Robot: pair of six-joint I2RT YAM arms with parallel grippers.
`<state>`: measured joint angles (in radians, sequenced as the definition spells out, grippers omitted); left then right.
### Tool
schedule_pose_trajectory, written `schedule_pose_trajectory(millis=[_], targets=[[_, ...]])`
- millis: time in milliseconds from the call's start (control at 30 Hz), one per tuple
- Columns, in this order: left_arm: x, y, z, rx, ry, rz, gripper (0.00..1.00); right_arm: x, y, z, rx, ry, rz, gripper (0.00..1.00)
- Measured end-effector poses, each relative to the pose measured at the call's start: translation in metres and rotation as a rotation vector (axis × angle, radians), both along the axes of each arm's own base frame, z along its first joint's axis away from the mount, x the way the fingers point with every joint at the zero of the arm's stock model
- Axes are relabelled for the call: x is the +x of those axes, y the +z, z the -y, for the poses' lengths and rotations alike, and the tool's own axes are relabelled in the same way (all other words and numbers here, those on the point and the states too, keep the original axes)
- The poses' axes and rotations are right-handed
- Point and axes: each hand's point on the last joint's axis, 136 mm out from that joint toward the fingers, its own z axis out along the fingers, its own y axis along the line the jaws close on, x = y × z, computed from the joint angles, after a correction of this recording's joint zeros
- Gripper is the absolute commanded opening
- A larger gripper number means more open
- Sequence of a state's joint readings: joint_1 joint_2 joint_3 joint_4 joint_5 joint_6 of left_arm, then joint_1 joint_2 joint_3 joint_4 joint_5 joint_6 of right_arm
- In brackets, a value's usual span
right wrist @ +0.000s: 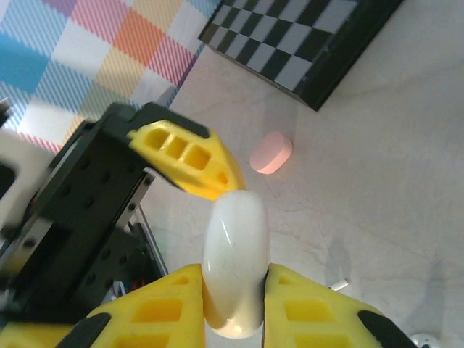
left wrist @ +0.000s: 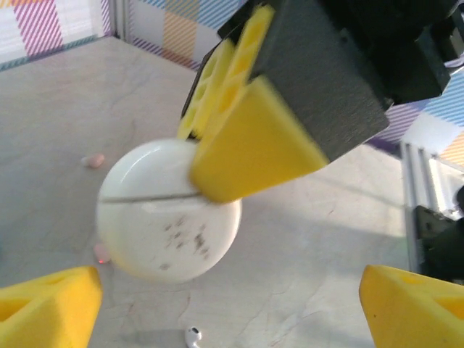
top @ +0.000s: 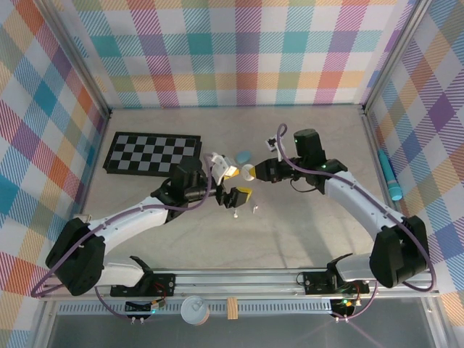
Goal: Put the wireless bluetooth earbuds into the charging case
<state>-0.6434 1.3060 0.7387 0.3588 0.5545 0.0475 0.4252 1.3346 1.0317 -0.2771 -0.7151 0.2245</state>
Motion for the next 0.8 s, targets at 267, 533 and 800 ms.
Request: schedule_pose_trajectory(millis=[267,533,800], targets=[[-0.009,0.019,-0.004,-0.126,-0.151,-0.053,0.81,-0.026,0.033,0.000,-0.024,0.224,0.226,0.20],[-0.038,0.025,0.006,-0.171,-0.370,-0.110,0.62,-0.058,0.044,0.001,0.017,0.394,0.278,0.19],[-0.042,0.041,0.013,-0.274,-0.483,-0.125,0.41,-0.073,0.046,0.002,0.057,0.462,0.280,0.19]])
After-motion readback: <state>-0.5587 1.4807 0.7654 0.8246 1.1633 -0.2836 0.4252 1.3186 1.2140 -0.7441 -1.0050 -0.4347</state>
